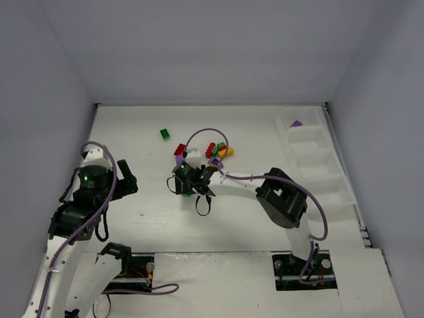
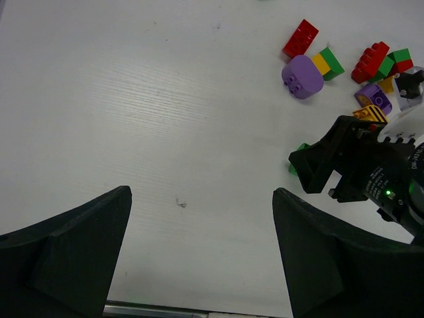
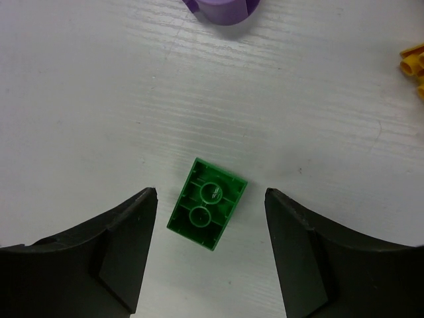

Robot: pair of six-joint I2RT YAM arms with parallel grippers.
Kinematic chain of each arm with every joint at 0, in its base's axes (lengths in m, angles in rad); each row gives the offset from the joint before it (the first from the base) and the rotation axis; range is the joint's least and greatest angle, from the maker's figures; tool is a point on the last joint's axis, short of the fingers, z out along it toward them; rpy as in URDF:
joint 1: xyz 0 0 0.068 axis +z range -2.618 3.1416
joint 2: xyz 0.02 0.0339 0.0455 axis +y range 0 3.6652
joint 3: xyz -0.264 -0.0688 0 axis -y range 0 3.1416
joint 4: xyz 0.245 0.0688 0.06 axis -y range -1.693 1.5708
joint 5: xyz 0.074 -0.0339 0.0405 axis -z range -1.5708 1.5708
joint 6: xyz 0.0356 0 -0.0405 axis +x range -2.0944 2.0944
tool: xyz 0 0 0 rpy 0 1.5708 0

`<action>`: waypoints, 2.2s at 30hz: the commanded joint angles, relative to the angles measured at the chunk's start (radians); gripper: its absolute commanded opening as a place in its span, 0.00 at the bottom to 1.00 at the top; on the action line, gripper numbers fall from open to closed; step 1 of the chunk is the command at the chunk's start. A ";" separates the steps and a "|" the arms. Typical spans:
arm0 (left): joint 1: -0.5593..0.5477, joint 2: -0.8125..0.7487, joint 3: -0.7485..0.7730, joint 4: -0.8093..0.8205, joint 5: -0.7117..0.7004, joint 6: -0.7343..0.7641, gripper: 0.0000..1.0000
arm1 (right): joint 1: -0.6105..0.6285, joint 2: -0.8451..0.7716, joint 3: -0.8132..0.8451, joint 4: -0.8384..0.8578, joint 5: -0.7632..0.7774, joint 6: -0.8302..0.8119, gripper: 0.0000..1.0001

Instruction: Sort the legos into containers by color

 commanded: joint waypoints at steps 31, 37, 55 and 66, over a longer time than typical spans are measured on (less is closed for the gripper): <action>0.004 0.118 0.036 0.125 0.015 0.006 0.81 | -0.763 -0.304 -0.027 -0.021 0.190 -0.229 0.00; 0.004 0.167 0.052 0.149 0.012 0.014 0.81 | -0.996 -0.246 0.005 0.028 0.155 -0.218 0.01; 0.004 0.304 0.076 0.217 0.070 -0.020 0.81 | -1.116 -0.154 0.094 0.037 0.029 -0.234 0.52; 0.004 0.531 0.170 0.335 0.098 -0.055 0.81 | -1.007 -0.428 -0.108 0.037 -0.139 -0.266 0.56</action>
